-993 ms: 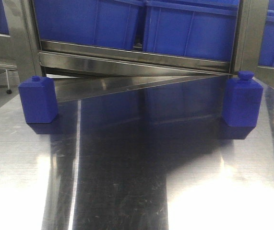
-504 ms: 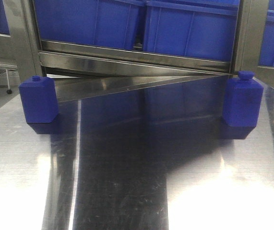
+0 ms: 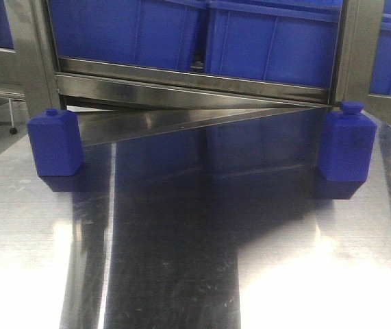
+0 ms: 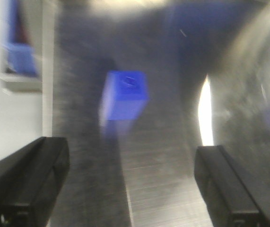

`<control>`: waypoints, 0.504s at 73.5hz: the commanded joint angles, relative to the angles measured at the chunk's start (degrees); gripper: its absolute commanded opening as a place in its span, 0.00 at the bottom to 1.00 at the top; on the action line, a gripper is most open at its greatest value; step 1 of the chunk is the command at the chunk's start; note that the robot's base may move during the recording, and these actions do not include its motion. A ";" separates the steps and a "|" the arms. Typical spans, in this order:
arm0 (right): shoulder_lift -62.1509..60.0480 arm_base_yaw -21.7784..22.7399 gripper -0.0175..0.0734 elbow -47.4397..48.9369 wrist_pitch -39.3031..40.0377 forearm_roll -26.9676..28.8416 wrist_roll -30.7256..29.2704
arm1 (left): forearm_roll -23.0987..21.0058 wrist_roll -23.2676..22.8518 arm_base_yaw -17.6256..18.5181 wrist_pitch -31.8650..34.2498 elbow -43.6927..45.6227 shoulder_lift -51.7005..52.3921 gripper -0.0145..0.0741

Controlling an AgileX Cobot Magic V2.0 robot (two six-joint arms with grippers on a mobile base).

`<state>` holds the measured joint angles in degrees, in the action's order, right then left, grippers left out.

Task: Pick and sort blue part to right shelf

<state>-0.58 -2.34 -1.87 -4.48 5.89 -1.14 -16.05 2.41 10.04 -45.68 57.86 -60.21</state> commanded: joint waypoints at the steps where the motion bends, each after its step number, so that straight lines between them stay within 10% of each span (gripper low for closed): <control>1: -1.21 0.23 0.27 1.34 5.53 0.08 -0.11 | -1.04 0.37 2.49 2.17 6.14 -6.14 0.86; 37: -1.21 0.23 0.27 1.34 5.53 0.08 -0.11 | -0.19 -2.41 3.56 -6.95 25.44 -32.28 0.86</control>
<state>-0.58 -2.34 -1.87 -4.48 5.89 -1.14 -15.41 1.77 13.01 -54.05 80.07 -92.35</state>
